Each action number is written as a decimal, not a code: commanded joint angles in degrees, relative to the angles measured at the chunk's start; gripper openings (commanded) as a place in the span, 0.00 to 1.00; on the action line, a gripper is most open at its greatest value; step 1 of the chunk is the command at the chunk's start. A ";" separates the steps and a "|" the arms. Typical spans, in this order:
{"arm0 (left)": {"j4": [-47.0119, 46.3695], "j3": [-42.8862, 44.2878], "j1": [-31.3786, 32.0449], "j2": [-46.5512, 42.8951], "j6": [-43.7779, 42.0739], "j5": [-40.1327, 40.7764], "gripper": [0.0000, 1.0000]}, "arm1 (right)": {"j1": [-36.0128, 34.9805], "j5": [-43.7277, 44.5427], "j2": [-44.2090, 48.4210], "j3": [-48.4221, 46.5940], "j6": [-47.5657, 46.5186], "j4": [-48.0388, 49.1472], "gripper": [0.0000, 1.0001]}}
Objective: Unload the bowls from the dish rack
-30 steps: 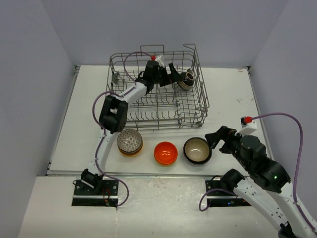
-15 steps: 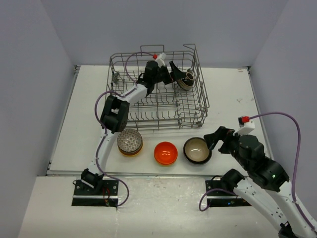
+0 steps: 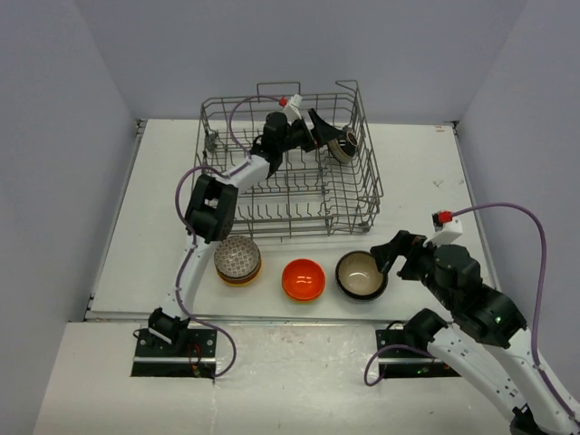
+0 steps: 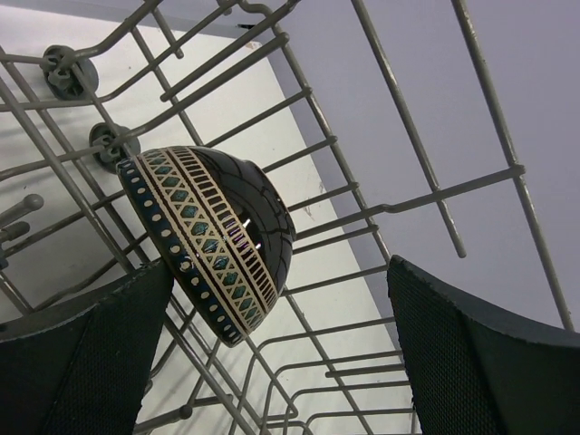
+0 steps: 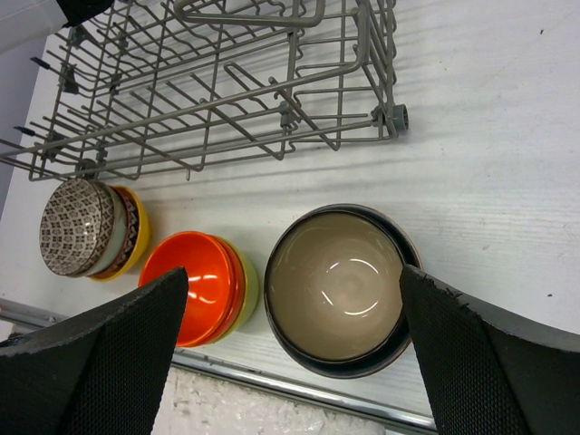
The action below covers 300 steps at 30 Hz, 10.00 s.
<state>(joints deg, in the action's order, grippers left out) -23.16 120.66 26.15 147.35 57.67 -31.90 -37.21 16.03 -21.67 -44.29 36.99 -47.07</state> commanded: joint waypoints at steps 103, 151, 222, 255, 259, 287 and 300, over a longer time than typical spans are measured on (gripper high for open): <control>1.60 -9.29 3.20 -27.97 -24.06 -3.62 0.00 | -0.23 -1.10 -3.02 -5.09 -2.89 2.87 0.99; 19.20 -68.72 36.95 -83.89 -60.22 31.55 0.00 | -11.57 -2.32 -66.13 -52.13 -15.64 -21.40 0.32; 68.42 -56.15 23.15 -105.42 -25.85 88.77 1.00 | 0.12 7.00 -15.95 10.54 17.85 2.15 0.04; 61.74 -62.21 16.12 -102.35 -30.16 79.71 1.00 | 0.12 5.50 -18.14 11.77 18.99 0.92 0.02; 63.31 -62.21 16.12 -101.56 -29.99 79.10 1.00 | 0.12 4.62 -17.71 12.56 19.78 1.45 0.01; 53.22 -73.11 -12.60 -111.93 -33.94 63.46 1.00 | 0.12 10.14 -14.71 -14.22 -2.44 -0.02 0.46; 54.54 -76.45 -13.41 -124.30 -38.06 69.70 1.00 | 0.12 29.48 -4.61 -22.26 -13.08 -8.48 0.99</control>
<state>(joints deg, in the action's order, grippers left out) 34.50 46.35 13.15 27.05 23.11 38.02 -37.17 38.54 -26.98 -68.34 28.25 -53.52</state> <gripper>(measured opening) 0.997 0.987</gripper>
